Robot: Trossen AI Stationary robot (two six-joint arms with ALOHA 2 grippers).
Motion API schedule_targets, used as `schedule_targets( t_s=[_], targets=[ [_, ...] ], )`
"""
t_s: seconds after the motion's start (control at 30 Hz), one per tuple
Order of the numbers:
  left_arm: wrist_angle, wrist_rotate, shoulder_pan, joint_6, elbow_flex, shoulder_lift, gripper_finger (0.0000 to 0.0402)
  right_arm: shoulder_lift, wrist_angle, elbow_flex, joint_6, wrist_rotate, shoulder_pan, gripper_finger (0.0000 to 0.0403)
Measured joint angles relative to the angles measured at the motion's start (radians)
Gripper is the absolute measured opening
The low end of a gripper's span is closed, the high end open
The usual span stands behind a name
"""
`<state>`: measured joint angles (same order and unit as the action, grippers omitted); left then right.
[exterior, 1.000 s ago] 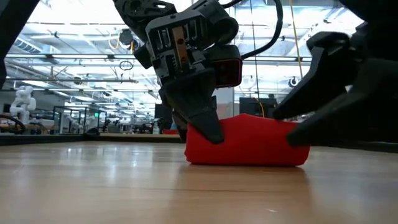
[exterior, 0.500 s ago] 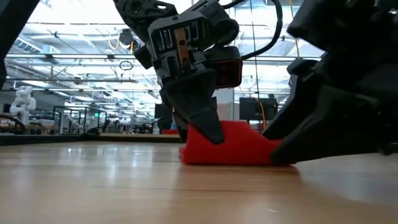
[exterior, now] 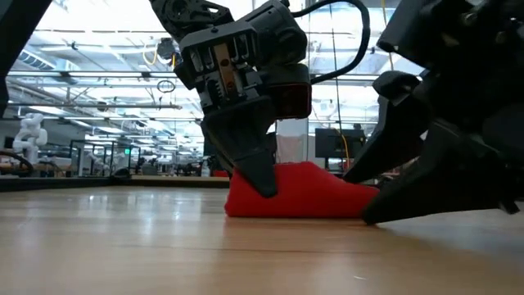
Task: Roll napkin
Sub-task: Roll the red napkin
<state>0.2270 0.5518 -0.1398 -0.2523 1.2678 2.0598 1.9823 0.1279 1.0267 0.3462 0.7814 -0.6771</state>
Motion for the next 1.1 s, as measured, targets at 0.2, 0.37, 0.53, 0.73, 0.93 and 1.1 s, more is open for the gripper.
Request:
schedule_targets(
  t_s=[0.2,0.37,0.53,0.73,0.93,1.1],
  targets=[
    [0.000,0.001,0.000,0.002,0.000,0.000,0.0022,-0.001,-0.006,0.001,0.001,-0.044,0.034,0.0237],
    [0.000,0.002,0.000,0.005,0.000,0.000,0.0022,-0.008,-0.011,0.004,0.044,-0.192,0.099,0.0204],
    [0.004,0.000,-0.001,0.013,-0.001,0.000,0.0022,-0.008,-0.013,0.005,0.083,-0.333,0.152,0.0135],
    [0.001,-0.057,-0.038,0.083,-0.001,0.000,0.0039,-0.007,-0.014,0.005,0.144,-0.429,0.165,0.0039],
    [0.007,-0.096,-0.096,0.101,-0.013,-0.005,0.0123,-0.015,-0.026,0.007,0.253,-0.572,0.162,0.0014],
    [0.071,-0.119,-0.122,0.078,-0.014,-0.026,0.0196,-0.054,-0.016,0.002,0.326,-0.639,0.161,0.0029]
  ],
)
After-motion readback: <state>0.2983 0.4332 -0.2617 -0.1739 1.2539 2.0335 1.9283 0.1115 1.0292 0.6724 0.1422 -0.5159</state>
